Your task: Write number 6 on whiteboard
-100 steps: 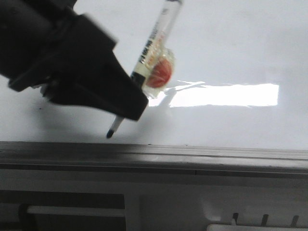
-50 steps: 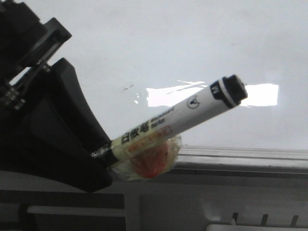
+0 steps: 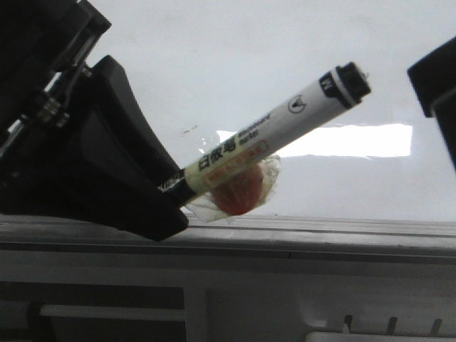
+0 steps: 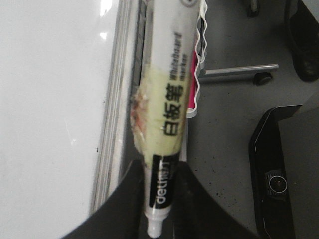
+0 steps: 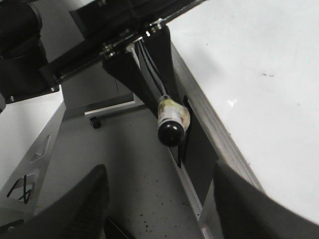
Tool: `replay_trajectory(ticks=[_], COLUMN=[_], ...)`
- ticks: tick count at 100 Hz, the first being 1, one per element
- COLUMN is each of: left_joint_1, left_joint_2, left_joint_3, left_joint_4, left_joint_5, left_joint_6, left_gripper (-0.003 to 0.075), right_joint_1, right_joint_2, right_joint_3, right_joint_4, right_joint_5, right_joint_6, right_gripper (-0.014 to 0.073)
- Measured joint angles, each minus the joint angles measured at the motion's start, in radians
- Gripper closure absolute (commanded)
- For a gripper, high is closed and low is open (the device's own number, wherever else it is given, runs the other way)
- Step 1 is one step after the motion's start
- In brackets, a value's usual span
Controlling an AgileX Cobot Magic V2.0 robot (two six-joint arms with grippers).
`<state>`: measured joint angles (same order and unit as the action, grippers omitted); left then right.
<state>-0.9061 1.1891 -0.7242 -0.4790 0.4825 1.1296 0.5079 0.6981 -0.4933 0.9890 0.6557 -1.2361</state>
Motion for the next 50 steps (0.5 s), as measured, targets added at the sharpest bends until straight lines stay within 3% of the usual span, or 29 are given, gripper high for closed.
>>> replay_trajectory(ticks=[50], left_joint_1=[0.000], left_joint_2=[0.000], left_joint_3=[0.000], left_joint_4=[0.000], left_joint_5=[0.000], left_joint_6=[0.000], left_gripper=[0.0739], right_joint_1=[0.074], right_joint_2=[0.252], right_joint_3=[-0.084], right_joint_4=[0.199], right_joint_5=[-0.059], right_joint_6=[-0.187], right_gripper=[0.0186])
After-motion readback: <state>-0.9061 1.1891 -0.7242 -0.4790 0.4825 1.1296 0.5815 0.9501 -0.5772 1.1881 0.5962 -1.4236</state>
